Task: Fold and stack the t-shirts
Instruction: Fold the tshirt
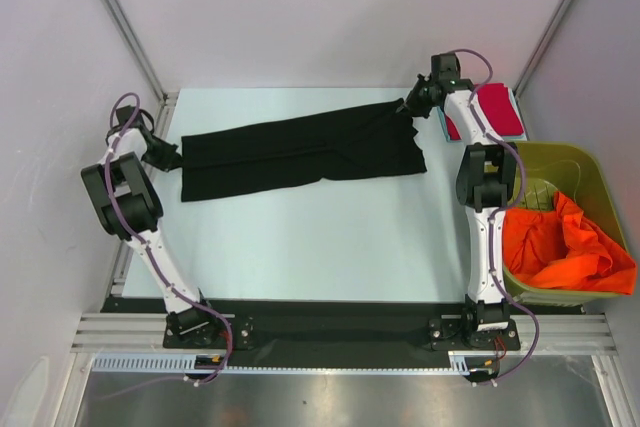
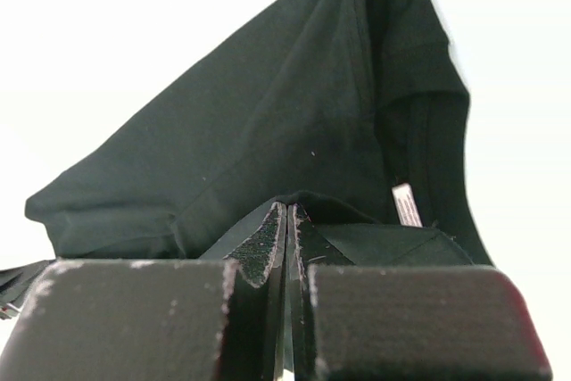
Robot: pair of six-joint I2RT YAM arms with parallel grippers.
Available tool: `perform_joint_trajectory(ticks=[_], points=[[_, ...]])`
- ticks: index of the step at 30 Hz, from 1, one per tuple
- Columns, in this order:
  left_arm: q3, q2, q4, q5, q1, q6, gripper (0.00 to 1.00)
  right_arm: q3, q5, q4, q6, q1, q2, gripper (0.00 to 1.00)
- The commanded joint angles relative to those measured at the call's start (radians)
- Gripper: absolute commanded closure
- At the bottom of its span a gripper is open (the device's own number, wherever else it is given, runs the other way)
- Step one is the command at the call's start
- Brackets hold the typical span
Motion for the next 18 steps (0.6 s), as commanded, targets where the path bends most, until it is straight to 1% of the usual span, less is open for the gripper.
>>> perform_joint_trajectory(ticks=[1, 6, 7, 8, 9, 10, 11, 12, 13, 14, 15, 16, 17, 18], points=[[0.061, 0.024, 0.003, -0.004, -0.001, -0.02, 1.0, 0.058, -0.012, 0.08, 0.028, -0.013, 0.028, 1.0], [0.096, 0.056, -0.003, 0.001, -0.001, -0.019, 1.0, 0.071, -0.034, 0.126, 0.05, -0.013, 0.064, 1.0], [0.1, 0.061, -0.003, 0.002, -0.003, -0.011, 0.97, 0.082, -0.04, 0.134, 0.05, -0.013, 0.07, 1.0], [0.111, 0.062, 0.0, 0.01, -0.003, -0.005, 0.83, 0.091, -0.04, 0.145, 0.048, -0.013, 0.084, 1.0], [0.117, 0.064, 0.003, 0.011, -0.005, 0.006, 0.73, 0.101, -0.041, 0.151, 0.045, -0.015, 0.088, 1.0], [0.12, 0.062, 0.014, 0.011, -0.009, 0.036, 0.63, 0.125, -0.046, 0.159, 0.046, -0.021, 0.094, 0.93], [0.13, 0.055, 0.011, -0.019, -0.014, 0.055, 0.49, 0.143, -0.055, 0.157, 0.051, -0.022, 0.105, 0.89], [0.127, 0.029, 0.005, -0.037, -0.017, 0.089, 0.43, 0.168, -0.06, 0.143, 0.048, -0.025, 0.107, 0.84], [0.102, 0.007, 0.005, -0.053, -0.017, 0.103, 0.38, 0.209, -0.06, 0.09, 0.04, -0.035, 0.107, 0.82], [0.082, -0.016, 0.008, -0.065, -0.014, 0.116, 0.36, 0.228, -0.04, 0.05, 0.028, -0.039, 0.092, 0.8], [0.055, -0.077, 0.018, -0.085, -0.008, 0.139, 0.34, 0.231, -0.023, 0.006, 0.001, -0.045, 0.069, 0.73], [-0.018, -0.108, 0.027, -0.085, -0.003, 0.147, 0.32, 0.192, 0.004, -0.062, -0.015, -0.054, 0.041, 0.69], [-0.063, -0.147, 0.038, -0.084, 0.005, 0.159, 0.31, 0.158, 0.024, -0.088, -0.03, -0.056, -0.029, 0.61], [-0.108, -0.181, 0.06, -0.069, 0.008, 0.164, 0.31, 0.119, 0.038, -0.107, -0.065, -0.058, -0.065, 0.59]])
